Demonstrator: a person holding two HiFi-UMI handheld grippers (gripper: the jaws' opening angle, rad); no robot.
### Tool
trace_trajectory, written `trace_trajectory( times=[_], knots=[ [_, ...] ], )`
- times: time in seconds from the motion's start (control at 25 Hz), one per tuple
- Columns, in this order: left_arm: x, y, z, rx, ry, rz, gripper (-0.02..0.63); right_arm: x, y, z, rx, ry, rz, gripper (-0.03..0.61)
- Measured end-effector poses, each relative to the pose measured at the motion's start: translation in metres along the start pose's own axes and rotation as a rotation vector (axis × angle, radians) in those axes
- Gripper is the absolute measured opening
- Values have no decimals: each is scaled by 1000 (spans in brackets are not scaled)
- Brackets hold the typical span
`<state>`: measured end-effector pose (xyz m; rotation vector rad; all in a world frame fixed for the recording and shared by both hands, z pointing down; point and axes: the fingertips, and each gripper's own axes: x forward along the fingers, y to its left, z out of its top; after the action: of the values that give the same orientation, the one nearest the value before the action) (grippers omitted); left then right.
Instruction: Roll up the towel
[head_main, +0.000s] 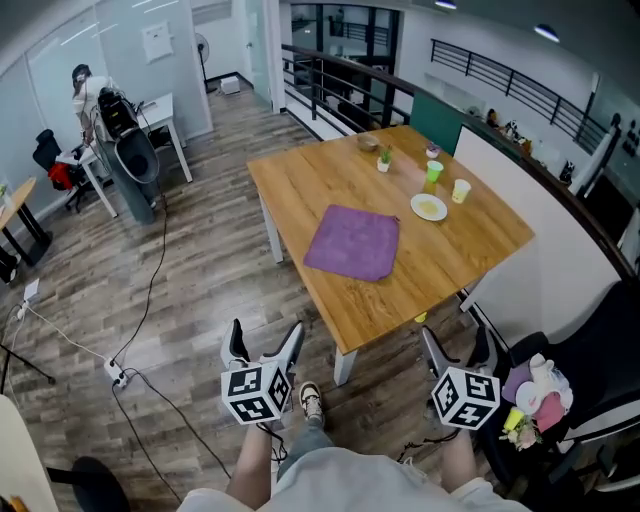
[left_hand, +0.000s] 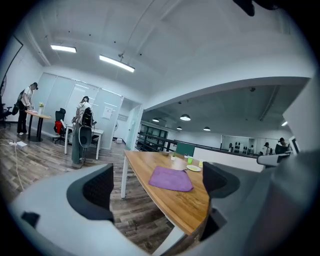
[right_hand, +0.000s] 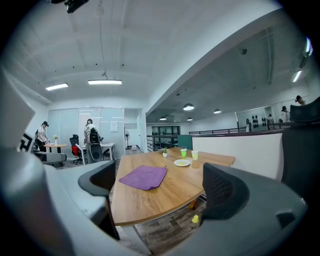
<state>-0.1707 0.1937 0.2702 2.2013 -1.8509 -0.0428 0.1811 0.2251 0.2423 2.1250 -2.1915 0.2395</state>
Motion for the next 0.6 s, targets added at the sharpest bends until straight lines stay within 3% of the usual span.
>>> trace_trajectory(
  times=[0.6],
  knots=[
    [187, 28, 44, 46, 50, -122, 561, 151, 7, 35, 25, 13, -109, 548]
  ],
)
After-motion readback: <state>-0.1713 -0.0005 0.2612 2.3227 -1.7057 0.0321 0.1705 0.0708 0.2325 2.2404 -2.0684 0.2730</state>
